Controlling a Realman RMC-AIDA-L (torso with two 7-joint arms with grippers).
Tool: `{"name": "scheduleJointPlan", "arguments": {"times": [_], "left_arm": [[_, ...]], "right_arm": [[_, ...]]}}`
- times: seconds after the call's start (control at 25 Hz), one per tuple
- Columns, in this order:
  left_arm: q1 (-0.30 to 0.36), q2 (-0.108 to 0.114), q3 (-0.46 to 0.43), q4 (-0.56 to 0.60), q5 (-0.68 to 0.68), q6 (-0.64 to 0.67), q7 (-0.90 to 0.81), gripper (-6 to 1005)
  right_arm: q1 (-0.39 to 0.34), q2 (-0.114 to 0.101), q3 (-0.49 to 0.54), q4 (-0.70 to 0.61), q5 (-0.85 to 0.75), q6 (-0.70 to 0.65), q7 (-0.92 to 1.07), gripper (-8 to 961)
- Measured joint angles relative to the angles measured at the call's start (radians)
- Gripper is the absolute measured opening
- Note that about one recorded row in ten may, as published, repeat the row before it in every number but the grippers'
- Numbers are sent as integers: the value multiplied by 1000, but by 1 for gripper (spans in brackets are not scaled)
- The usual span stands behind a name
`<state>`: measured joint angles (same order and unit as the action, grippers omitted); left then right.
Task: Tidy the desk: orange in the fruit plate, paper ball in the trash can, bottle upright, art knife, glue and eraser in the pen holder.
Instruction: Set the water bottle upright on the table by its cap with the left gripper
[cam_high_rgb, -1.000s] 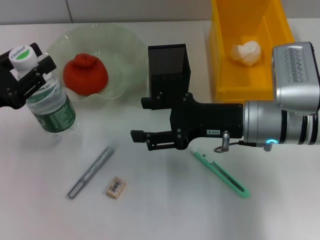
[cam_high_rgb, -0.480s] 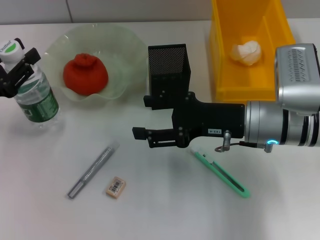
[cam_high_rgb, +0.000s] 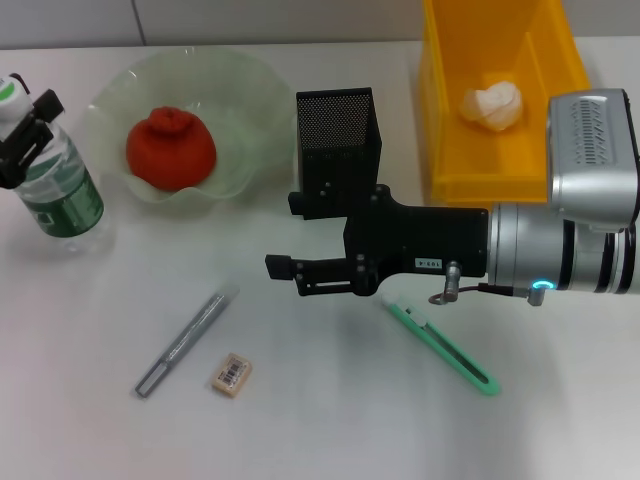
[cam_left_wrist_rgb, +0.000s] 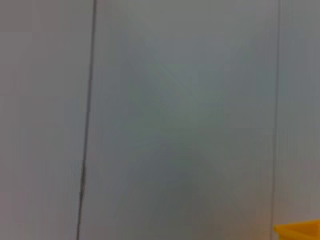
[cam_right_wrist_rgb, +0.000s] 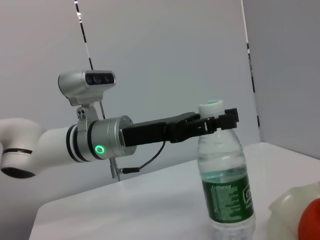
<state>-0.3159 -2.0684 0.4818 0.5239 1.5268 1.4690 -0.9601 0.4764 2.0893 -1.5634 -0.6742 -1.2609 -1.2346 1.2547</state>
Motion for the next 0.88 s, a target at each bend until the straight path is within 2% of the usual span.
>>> {"name": "scheduleJointPlan", "arguments": {"times": [0.88], "left_arm": [[0, 3, 8, -18, -1, -17, -4, 462]], "right_arm": [[-1, 2, -6, 6, 0, -1, 0, 828]]}}
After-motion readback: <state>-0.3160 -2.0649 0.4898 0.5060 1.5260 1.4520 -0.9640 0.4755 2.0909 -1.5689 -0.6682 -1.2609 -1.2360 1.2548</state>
